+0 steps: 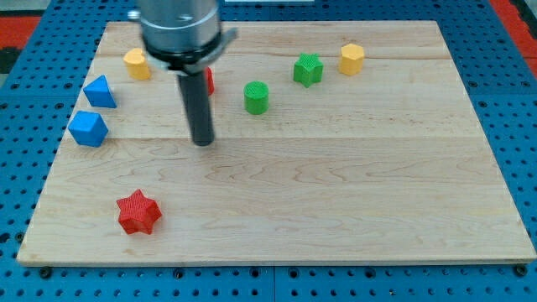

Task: Move the green circle to the bottom right of the red circle

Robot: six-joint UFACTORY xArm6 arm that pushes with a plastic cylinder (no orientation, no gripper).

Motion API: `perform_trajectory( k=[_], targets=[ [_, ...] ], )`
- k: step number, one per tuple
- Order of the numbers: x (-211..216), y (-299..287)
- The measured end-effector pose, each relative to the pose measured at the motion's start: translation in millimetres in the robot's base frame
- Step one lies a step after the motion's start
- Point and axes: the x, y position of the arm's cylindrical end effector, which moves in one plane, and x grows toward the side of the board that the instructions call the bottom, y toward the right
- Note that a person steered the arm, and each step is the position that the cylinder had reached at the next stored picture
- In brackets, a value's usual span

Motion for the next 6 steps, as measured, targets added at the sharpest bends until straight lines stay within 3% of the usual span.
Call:
perform_trajectory(
  k=[2,3,5,6],
  targets=[
    [0,-21],
    [-11,-2],
    [-61,126],
    [-84,123]
  ],
)
